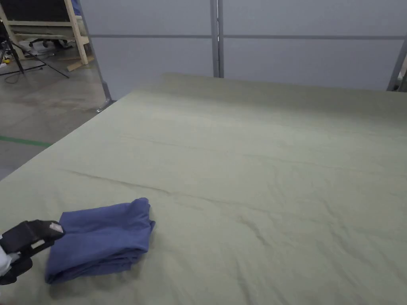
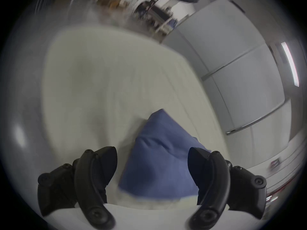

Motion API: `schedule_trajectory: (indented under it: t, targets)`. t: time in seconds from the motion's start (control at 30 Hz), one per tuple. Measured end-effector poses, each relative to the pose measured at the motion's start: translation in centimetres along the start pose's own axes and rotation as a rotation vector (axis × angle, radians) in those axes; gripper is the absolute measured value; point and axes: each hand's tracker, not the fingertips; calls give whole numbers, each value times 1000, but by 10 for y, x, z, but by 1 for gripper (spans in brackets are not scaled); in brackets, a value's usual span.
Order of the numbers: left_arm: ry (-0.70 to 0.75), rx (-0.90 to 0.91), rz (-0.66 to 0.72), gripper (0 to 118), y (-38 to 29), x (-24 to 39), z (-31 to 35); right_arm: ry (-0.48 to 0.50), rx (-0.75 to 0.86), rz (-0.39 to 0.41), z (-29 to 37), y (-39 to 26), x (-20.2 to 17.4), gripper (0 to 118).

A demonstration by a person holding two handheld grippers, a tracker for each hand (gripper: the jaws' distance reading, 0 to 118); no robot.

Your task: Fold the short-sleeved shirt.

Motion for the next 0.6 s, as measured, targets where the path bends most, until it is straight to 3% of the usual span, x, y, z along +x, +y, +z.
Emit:
schedule_trajectory:
  t: [0.03,0.07,0.13,0.2,0.27,0.37,0.5,0.6]
  targets:
    - [-78,-7,-87,52,-12,18,18,3,15,8,6,0,0,2]
    - [-136,-38,-180,2,-29,43,34,7,27,14,34,-3,1,2]
    - [-144,-129,-283,1,-59,65,45,9,37,21,49,-4,4,2]
    - [-296,-240,-324,1,-99,103,53,2,50,27,69,-7,7,2]
    - [-305,-249,-393,1,-144,153,56,-81,71,65,89,-12,9,2]
    - [-295,-112,-566,1,-206,228,61,-191,132,153,127,-19,11,2]
    - [-475,61,-641,1,-256,316,106,-423,263,380,182,-17,-1,2]
    - [-495,272,-682,0,-267,353,147,-491,447,465,224,-8,-12,2]
